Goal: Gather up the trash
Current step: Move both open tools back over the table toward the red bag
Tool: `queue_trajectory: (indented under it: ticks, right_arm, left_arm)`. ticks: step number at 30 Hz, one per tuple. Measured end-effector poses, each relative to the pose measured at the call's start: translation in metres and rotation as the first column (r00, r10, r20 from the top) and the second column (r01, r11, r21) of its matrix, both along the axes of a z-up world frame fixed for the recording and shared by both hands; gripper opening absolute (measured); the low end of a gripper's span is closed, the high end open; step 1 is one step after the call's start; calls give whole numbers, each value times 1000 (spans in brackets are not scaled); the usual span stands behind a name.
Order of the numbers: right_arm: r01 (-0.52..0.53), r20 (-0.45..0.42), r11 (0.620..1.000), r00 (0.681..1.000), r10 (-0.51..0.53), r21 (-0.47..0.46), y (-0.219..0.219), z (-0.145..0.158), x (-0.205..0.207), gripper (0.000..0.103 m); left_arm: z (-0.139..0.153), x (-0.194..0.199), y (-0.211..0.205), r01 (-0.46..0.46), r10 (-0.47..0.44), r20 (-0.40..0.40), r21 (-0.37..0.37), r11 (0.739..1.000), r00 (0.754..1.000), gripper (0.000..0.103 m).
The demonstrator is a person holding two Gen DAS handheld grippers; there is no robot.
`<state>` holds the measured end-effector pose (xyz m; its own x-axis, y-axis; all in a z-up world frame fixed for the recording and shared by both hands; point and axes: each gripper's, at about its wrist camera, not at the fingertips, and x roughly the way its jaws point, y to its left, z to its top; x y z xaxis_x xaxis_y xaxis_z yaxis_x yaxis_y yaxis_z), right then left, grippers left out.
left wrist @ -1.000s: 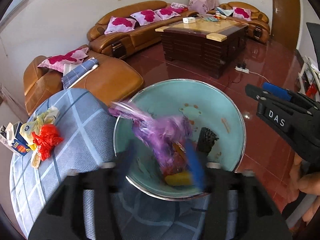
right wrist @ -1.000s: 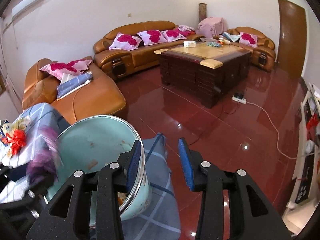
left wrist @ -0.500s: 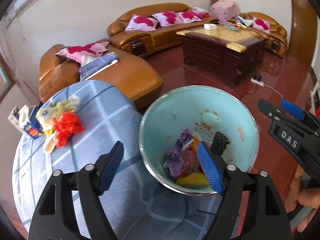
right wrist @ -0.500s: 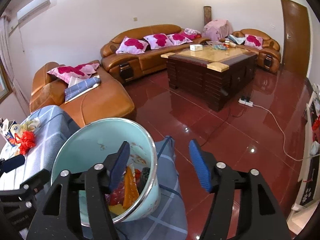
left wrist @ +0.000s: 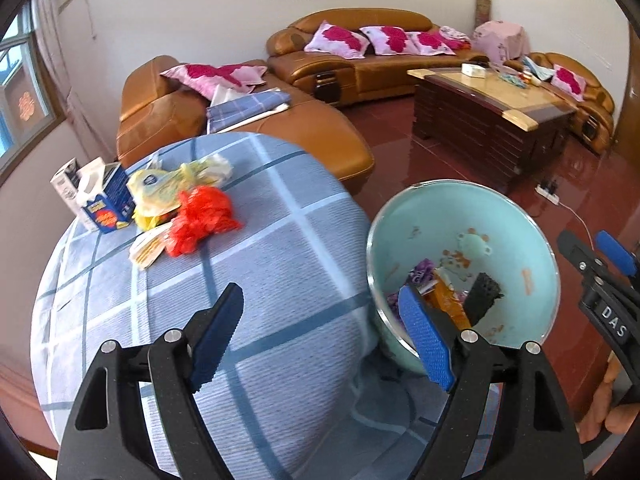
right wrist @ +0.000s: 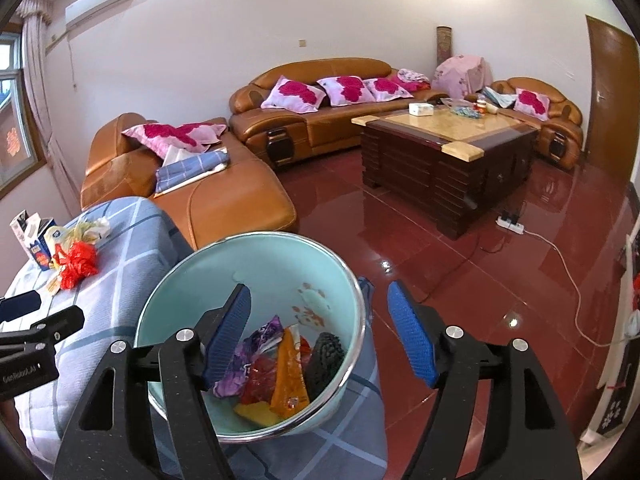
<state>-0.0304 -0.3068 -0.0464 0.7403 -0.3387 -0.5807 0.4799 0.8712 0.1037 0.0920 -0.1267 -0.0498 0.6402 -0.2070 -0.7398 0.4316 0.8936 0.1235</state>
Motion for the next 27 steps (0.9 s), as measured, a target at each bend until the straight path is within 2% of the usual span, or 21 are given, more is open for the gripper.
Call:
queue_trajectory:
  ticks: [13, 23, 27]
  right_arm:
    - [-96, -8, 995, 995, 96, -30, 45, 10, 27, 70]
    - [-209, -18, 977, 978, 208, -35, 96, 17, 65, 70]
    - [-252, -26, 967, 967, 252, -34, 115, 17, 77, 70]
  left_arm:
    - [-3, 22, 48, -109, 108, -25, -26, 994, 994, 79]
    - [-12, 41, 99, -199, 199, -42, -13, 980, 979, 79]
    - [-21, 48, 131, -257, 257, -53, 7, 966, 965, 79]
